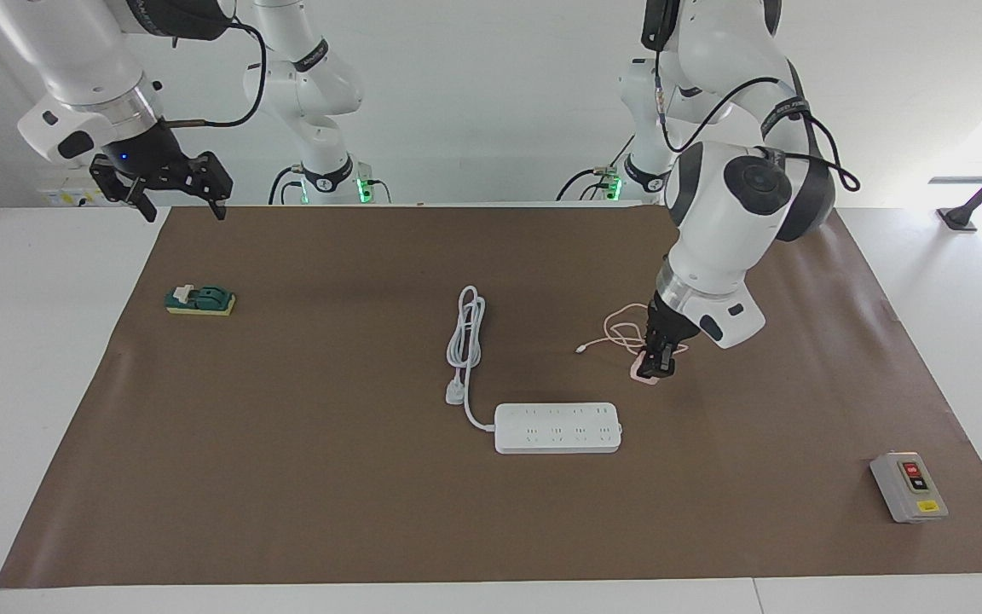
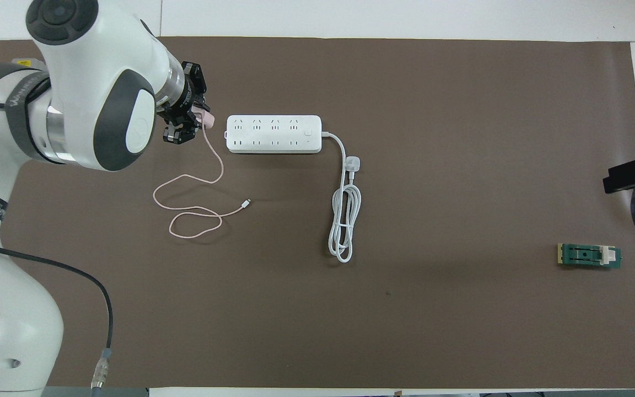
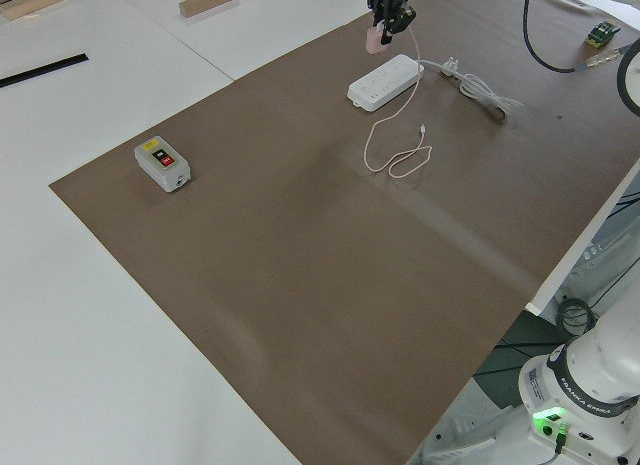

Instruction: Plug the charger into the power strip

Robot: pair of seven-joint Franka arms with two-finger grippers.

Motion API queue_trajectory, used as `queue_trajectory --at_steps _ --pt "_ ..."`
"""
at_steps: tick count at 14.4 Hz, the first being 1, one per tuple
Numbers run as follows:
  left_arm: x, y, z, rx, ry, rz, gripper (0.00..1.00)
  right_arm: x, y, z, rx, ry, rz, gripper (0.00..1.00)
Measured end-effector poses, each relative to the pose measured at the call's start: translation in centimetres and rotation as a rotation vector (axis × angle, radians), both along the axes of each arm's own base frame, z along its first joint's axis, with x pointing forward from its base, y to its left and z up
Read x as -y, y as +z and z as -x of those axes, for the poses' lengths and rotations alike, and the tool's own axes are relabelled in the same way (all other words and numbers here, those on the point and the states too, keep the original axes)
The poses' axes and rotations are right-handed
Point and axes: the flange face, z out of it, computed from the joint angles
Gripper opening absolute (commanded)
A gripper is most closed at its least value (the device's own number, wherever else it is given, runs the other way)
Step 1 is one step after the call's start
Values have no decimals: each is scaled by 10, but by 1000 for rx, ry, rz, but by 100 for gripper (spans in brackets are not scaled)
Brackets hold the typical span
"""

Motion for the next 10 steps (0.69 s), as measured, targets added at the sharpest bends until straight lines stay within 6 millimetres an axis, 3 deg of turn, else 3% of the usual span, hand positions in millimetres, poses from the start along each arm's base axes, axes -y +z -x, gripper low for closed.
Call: queue_trajectory --at_steps 4,10 --pt "22 -42 -6 -15 201 -19 0 -1 1 2 2 2 -4 100" --pt "44 -79 -2 -54 250 -46 0 -2 1 2 2 1 -16 100"
